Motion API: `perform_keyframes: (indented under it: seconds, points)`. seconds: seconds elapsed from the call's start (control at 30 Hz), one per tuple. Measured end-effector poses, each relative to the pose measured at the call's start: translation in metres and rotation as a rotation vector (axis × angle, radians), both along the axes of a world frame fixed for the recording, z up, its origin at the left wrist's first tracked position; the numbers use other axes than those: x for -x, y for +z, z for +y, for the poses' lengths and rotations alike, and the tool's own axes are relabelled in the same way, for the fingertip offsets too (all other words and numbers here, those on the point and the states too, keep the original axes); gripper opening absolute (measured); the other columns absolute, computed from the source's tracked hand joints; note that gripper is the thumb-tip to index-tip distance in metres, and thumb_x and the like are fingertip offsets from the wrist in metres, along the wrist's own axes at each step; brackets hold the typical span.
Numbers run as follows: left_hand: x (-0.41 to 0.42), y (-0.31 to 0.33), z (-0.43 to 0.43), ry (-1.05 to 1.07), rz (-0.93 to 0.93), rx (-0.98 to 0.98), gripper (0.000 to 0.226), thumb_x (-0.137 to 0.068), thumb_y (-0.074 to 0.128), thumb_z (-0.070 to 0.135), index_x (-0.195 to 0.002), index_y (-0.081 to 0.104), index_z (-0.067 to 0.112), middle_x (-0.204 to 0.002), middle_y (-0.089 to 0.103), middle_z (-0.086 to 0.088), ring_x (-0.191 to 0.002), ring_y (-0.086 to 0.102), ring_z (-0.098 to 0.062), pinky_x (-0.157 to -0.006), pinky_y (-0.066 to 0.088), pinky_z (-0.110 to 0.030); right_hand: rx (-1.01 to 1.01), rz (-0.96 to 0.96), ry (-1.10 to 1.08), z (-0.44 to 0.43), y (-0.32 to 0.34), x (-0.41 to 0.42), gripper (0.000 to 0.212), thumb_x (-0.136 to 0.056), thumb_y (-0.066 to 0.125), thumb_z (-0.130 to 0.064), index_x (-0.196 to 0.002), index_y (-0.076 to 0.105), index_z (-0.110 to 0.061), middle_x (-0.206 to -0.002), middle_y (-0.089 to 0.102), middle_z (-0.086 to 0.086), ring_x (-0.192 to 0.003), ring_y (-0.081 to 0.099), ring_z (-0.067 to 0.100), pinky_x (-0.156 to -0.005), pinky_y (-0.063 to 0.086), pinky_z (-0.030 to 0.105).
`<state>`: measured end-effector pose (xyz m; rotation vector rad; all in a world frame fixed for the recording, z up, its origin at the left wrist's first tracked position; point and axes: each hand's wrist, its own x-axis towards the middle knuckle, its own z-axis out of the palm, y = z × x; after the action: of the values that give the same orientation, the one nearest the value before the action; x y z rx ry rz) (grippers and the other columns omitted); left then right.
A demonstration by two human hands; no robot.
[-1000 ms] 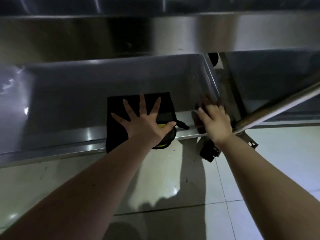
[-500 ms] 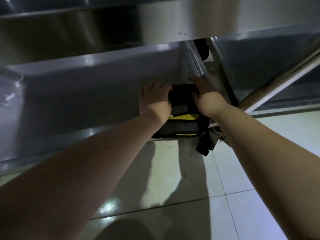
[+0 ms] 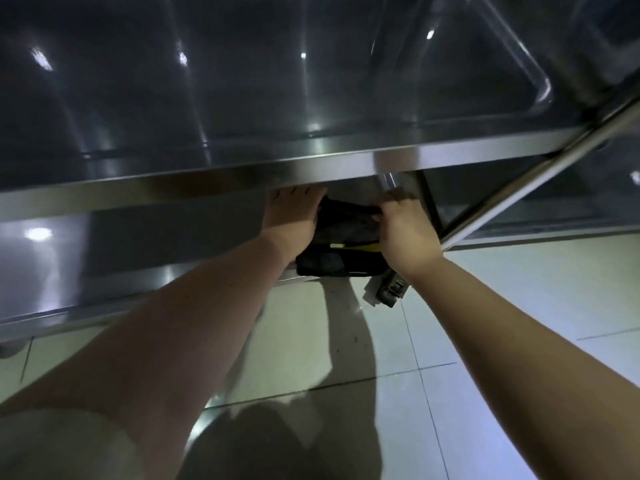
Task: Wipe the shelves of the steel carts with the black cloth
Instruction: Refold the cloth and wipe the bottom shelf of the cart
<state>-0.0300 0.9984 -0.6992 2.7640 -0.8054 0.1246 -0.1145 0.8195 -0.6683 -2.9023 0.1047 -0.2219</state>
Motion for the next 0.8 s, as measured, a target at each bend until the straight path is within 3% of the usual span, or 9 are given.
perform_keyframes:
  seconds: [0.07,0.13,0.2,0.3,0.4,0.47,0.63,0.73,0.8]
  points:
    - [0.019,0.011,0.006,-0.024,-0.08,0.015,0.03,-0.08,0.068,0.013,-0.11,0.064,0.017,-0.103,0.066,-0.009,-0.096,0.062,-0.037,-0.087,0.043,-0.047,-0.045,-0.027,-0.049,0.004,0.017,0.019,0.02,-0.084,0.055,0.008,-0.103,0.061,0.004,-0.1,0.056,0.027,-0.091,0.052,0.045,-0.076,0.045,0.048]
    - [0.044,0.031,0.012,-0.061,-0.062,-0.007,0.038,-0.074,0.072,0.016,-0.111,0.063,0.021,-0.101,0.065,-0.006,-0.094,0.061,-0.035,-0.085,0.042,-0.044,-0.094,-0.022,-0.091,0.009,0.035,0.046,0.025,-0.077,0.054,0.015,-0.099,0.058,0.004,-0.101,0.053,0.026,-0.093,0.049,0.043,-0.08,0.043,0.048]
    - [0.071,0.05,0.018,-0.113,-0.037,-0.028,0.037,-0.078,0.066,0.016,-0.114,0.06,0.024,-0.103,0.064,-0.002,-0.096,0.058,-0.031,-0.085,0.038,-0.042,-0.129,0.015,-0.148,0.019,0.054,0.077,0.024,-0.078,0.048,0.007,-0.1,0.057,0.002,-0.104,0.051,0.024,-0.095,0.046,0.04,-0.082,0.041,0.045]
    - [0.114,0.084,0.026,-0.198,-0.083,0.0,0.03,-0.076,0.065,0.009,-0.103,0.063,0.02,-0.095,0.063,-0.003,-0.091,0.056,-0.029,-0.083,0.037,-0.041,-0.142,0.096,-0.198,0.028,0.098,0.122,0.027,-0.085,0.04,-0.011,-0.102,0.058,0.002,-0.102,0.052,0.022,-0.09,0.045,0.036,-0.079,0.041,0.046]
    - [0.146,0.143,0.032,-0.203,-0.034,0.052,0.038,-0.066,0.07,0.006,-0.102,0.063,0.017,-0.096,0.063,-0.004,-0.095,0.056,-0.03,-0.086,0.037,-0.042,-0.054,0.189,-0.126,0.028,0.16,0.157,0.027,-0.089,0.063,-0.021,-0.107,0.06,-0.001,-0.102,0.053,0.02,-0.091,0.047,0.036,-0.078,0.04,0.041]
    - [0.16,0.191,0.034,-0.229,-0.021,0.064,0.039,-0.068,0.07,0.005,-0.103,0.063,0.019,-0.097,0.062,-0.003,-0.096,0.056,-0.029,-0.089,0.032,-0.042,-0.051,0.191,-0.151,0.03,0.209,0.174,0.027,-0.086,0.069,-0.015,-0.108,0.063,-0.002,-0.101,0.054,0.019,-0.093,0.049,0.038,-0.079,0.042,0.041]
    - [0.181,0.35,0.057,-0.237,0.022,0.052,0.046,-0.062,0.081,0.01,-0.102,0.062,0.021,-0.093,0.063,-0.001,-0.083,0.06,-0.027,-0.086,0.027,-0.038,-0.083,0.126,-0.126,0.051,0.367,0.188,0.01,-0.086,0.063,-0.003,-0.096,0.066,-0.004,-0.094,0.06,0.014,-0.086,0.05,0.035,-0.071,0.045,0.043]
    - [0.184,0.472,0.081,-0.266,-0.097,0.045,0.049,-0.06,0.085,0.018,-0.103,0.061,0.022,-0.089,0.06,0.001,-0.078,0.057,-0.025,-0.081,0.028,-0.037,-0.063,0.062,-0.102,0.063,0.48,0.192,0.016,-0.081,0.068,0.003,-0.089,0.065,-0.01,-0.086,0.061,0.008,-0.077,0.051,0.032,-0.064,0.044,0.04]
    - [0.175,0.564,0.092,-0.271,-0.155,0.042,0.047,-0.067,0.08,0.018,-0.109,0.06,0.024,-0.096,0.061,0.001,-0.085,0.058,-0.024,-0.083,0.03,-0.038,-0.057,-0.018,-0.087,0.071,0.565,0.188,0.018,-0.08,0.069,0.002,-0.092,0.066,-0.011,-0.089,0.062,0.006,-0.079,0.051,0.03,-0.066,0.043,0.038]
